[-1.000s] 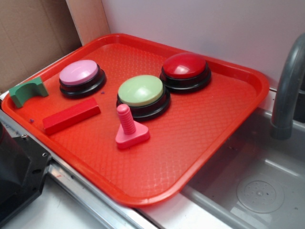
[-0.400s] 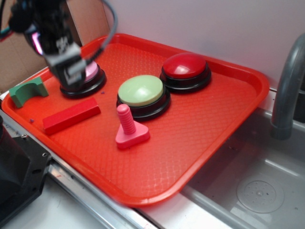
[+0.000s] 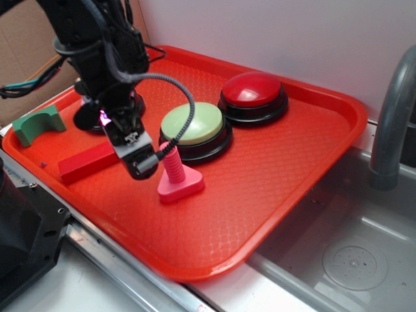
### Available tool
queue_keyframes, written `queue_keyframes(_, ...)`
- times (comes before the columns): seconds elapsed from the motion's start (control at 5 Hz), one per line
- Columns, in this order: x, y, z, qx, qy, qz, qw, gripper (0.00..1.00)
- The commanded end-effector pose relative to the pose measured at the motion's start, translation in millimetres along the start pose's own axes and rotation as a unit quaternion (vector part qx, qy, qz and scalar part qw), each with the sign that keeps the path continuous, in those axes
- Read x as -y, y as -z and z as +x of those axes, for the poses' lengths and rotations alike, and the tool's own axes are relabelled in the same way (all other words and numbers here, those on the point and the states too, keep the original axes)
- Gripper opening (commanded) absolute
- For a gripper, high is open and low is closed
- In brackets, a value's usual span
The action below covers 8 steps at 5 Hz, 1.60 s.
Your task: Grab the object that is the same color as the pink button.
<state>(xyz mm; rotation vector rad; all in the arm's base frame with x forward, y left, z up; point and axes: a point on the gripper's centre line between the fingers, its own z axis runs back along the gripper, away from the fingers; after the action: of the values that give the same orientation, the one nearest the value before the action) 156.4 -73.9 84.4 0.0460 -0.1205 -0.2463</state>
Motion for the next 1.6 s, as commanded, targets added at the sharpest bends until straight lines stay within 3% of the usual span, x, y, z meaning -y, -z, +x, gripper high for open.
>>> queue_keyframes(0.0,12.5,30.4,41.7,0.021,0.028,-0.057,0.998,1.0)
queue_keyframes(0.2,29.4,41.5,47.0,0.005,0.047,-0.067,0.997,0.85)
queue_keyframes(0.4,36.4,36.3,45.4,0.001,0.051,-0.05,0.997,0.0)
queue_keyframes(0.8,32.9,-2.3,39.4,0.0,0.061,-0.038,0.997,0.0)
queue_keyframes(1.0,25.1,-42.8,36.3,0.004,0.047,-0.033,0.998,0.0)
queue_keyframes(1.2,14.9,-77.1,35.2,-0.014,0.014,-0.013,1.0,0.0)
queue_keyframes(1.4,8.2,-65.0,36.8,-0.019,0.008,-0.032,0.999,0.0)
